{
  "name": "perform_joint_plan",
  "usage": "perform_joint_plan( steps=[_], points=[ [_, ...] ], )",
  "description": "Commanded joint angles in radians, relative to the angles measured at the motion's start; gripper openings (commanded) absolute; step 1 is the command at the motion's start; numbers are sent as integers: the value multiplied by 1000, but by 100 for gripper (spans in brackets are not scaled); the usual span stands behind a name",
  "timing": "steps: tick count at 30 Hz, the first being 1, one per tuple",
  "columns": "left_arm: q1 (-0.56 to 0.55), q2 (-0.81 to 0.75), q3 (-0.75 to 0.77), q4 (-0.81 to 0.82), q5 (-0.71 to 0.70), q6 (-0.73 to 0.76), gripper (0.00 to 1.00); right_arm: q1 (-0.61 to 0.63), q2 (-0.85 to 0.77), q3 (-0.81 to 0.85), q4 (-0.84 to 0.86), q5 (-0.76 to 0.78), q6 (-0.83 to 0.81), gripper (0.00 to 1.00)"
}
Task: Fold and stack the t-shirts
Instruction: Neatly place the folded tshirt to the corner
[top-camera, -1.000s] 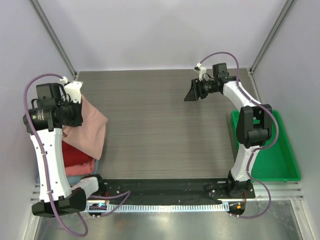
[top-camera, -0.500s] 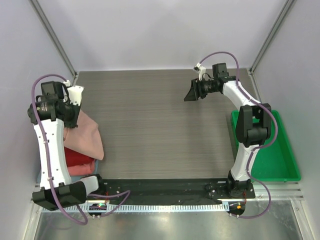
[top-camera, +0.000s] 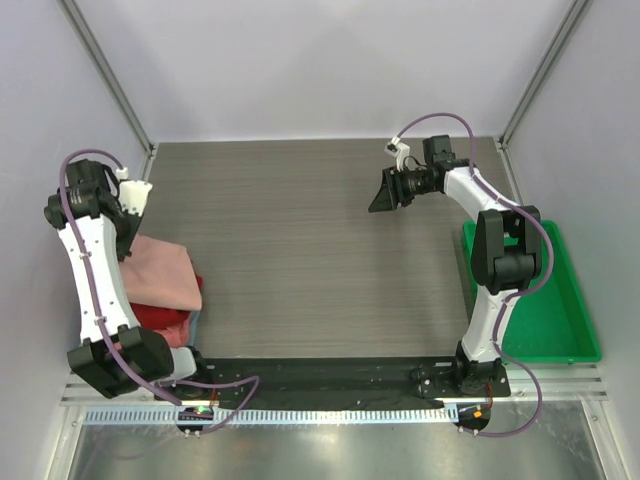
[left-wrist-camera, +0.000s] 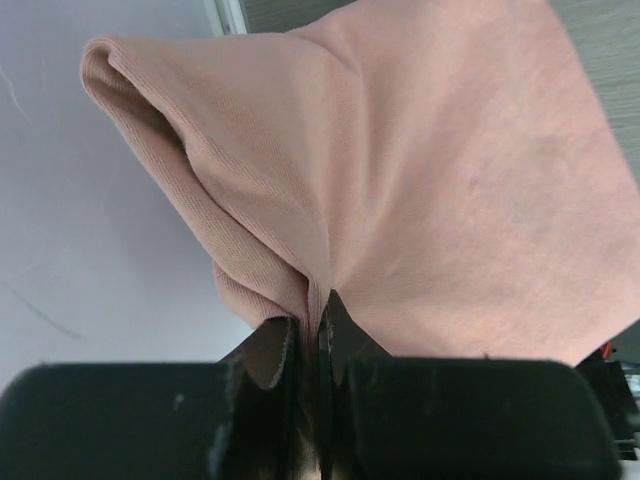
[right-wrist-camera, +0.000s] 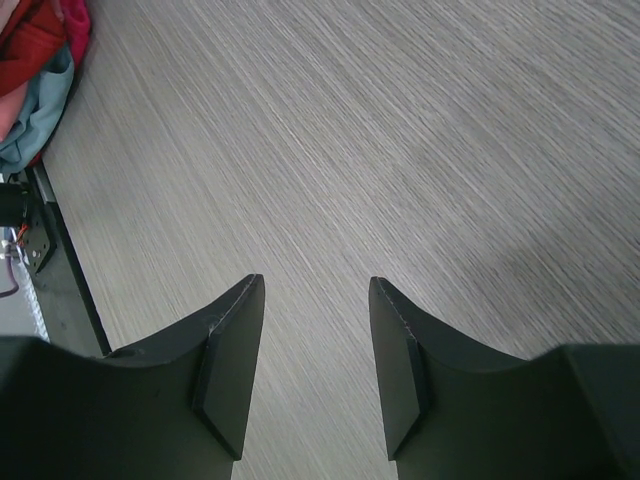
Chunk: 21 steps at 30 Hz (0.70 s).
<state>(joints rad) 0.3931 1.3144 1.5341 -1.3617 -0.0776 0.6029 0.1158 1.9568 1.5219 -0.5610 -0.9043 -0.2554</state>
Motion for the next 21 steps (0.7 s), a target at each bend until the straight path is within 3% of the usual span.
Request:
perform_joint_plan(
  steps=[1,14,21],
  points=[
    [19,23,5,-93,-59,84,0,-1,-50,8,38,-31,4,52],
    [46,189,-45,95,-154,118,0,-1,-134,-117,294,13,212,50],
    [76,189,-58,154,-165,161,0,-1,-188,-192,421,51,317,50]
  ],
)
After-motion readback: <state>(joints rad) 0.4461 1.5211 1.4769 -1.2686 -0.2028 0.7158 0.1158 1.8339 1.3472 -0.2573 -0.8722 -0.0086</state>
